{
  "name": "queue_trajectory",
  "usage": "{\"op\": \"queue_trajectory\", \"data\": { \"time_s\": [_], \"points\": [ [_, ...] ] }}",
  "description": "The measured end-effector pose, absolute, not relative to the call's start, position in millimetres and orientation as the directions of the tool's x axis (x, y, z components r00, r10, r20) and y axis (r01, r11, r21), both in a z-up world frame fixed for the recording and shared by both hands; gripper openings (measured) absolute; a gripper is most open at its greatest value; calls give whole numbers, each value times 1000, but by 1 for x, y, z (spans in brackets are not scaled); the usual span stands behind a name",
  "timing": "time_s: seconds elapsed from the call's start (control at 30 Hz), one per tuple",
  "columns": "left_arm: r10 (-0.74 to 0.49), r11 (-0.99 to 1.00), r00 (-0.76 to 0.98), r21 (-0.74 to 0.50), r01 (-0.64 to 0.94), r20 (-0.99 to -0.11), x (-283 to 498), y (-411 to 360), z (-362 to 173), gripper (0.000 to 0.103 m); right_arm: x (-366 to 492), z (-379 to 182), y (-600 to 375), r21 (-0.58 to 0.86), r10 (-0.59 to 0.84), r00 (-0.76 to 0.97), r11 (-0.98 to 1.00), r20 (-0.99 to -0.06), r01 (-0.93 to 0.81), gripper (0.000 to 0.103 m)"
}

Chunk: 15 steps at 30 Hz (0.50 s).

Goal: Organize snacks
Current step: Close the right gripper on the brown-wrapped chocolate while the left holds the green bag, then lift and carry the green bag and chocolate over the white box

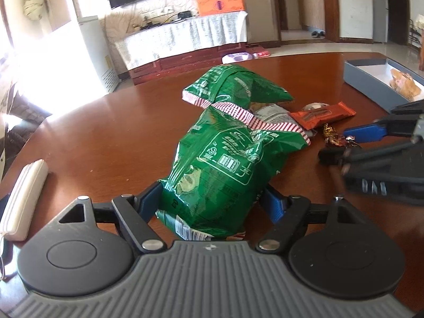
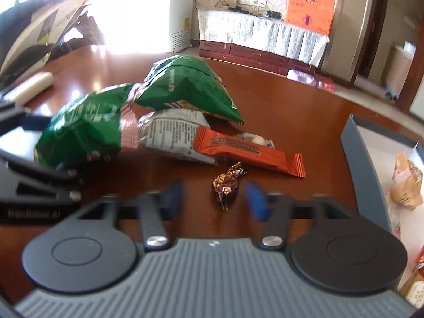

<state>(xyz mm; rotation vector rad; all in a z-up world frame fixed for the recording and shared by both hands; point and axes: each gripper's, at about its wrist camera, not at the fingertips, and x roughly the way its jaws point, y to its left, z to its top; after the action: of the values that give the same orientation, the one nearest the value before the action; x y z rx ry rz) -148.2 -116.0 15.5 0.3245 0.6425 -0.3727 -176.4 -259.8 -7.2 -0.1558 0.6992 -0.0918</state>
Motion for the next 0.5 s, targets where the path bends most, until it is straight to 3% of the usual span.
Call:
{"op": "queue_trajectory", "data": {
  "time_s": [0.03, 0.23, 0.5],
  "points": [
    [-253, 882, 734, 161, 442, -631, -148, -115, 16, 79, -177, -6, -261, -180, -140, 760, 983, -634, 31, 26],
    [-320, 876, 724, 101, 472, -611, -154, -113, 21, 67, -185, -4, -263, -205, -155, 759, 978, -633, 29, 26],
    [-257, 898, 774, 153, 413, -579, -160, -110, 27, 64, -198, 2, -258, -200, -132, 766, 980, -630, 5, 26]
  ]
}}
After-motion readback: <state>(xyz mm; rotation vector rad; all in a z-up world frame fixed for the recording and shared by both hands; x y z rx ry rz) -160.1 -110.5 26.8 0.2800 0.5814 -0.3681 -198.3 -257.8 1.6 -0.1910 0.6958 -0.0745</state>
